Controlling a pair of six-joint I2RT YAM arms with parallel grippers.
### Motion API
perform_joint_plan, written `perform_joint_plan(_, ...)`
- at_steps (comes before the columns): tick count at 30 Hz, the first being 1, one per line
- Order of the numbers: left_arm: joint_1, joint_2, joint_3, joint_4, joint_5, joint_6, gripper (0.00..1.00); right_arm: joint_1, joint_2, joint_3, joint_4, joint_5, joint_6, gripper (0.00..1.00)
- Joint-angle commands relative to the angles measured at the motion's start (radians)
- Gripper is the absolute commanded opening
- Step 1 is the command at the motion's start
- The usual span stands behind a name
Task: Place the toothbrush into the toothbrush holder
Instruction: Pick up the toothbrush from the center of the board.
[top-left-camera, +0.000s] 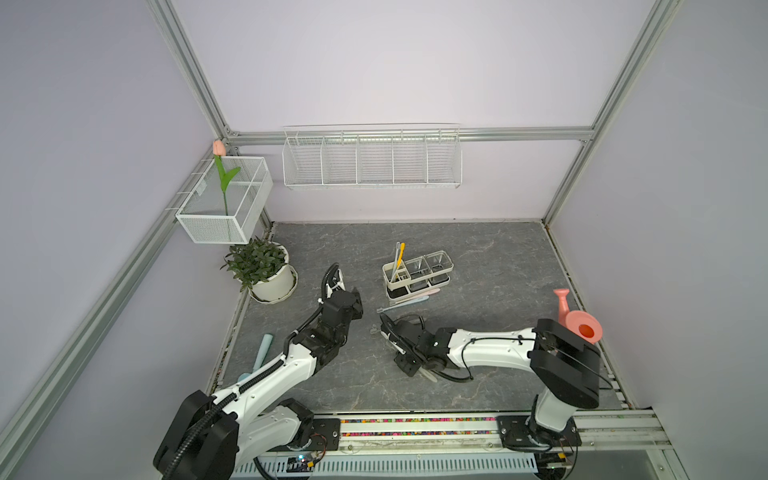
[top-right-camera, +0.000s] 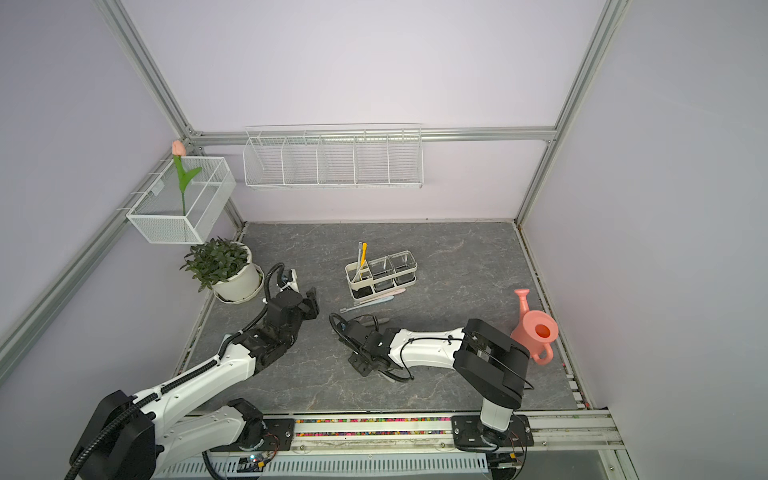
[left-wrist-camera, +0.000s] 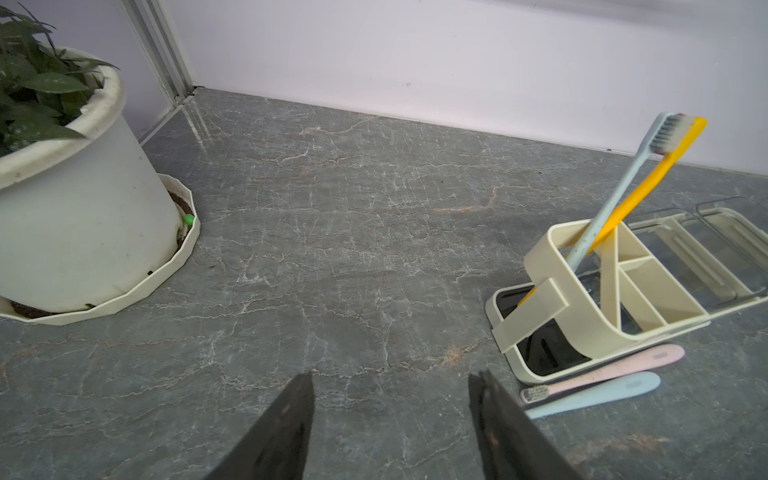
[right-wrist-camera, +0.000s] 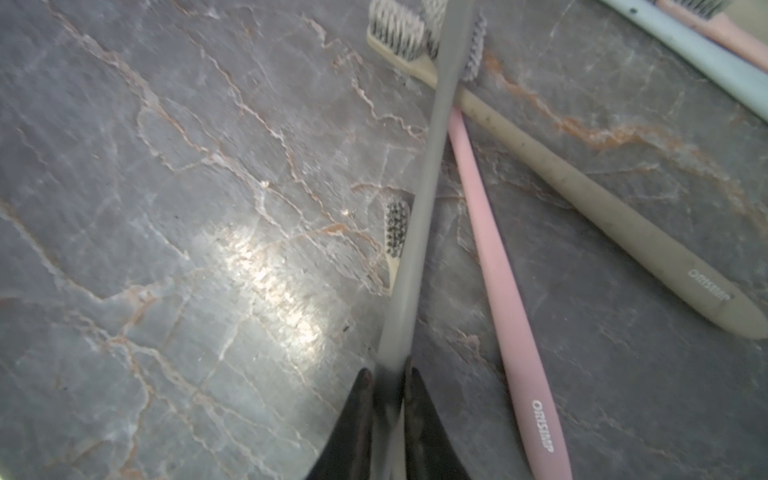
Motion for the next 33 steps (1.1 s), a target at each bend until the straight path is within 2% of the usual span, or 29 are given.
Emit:
perform_joint_plan(1, 0.005, 0.006, 0.018, -0.007, -0.009, -0.027, 0.63, 0.006, 0.024, 0.017, -0.024, -0.005, 0.012, 0.19)
perform_joint_plan(23, 0.004, 0.0, 0.018, -0.008, -0.003, -0.027, 0.63, 0.006, 0.106, 0.073, -0.105, 0.031, 0.019, 0.2)
perform_joint_plan(28, 0.004, 0.0, 0.017, -0.008, -0.002, -0.026, 0.64, 0.007, 0.096, 0.064, -0.093, 0.037, 0.024, 0.1)
perform_joint_plan(33, 0.005, 0.007, 0.018, -0.005, 0.0, -0.027, 0.64, 0.007, 0.041, 0.035, -0.066, 0.061, 0.034, 0.1)
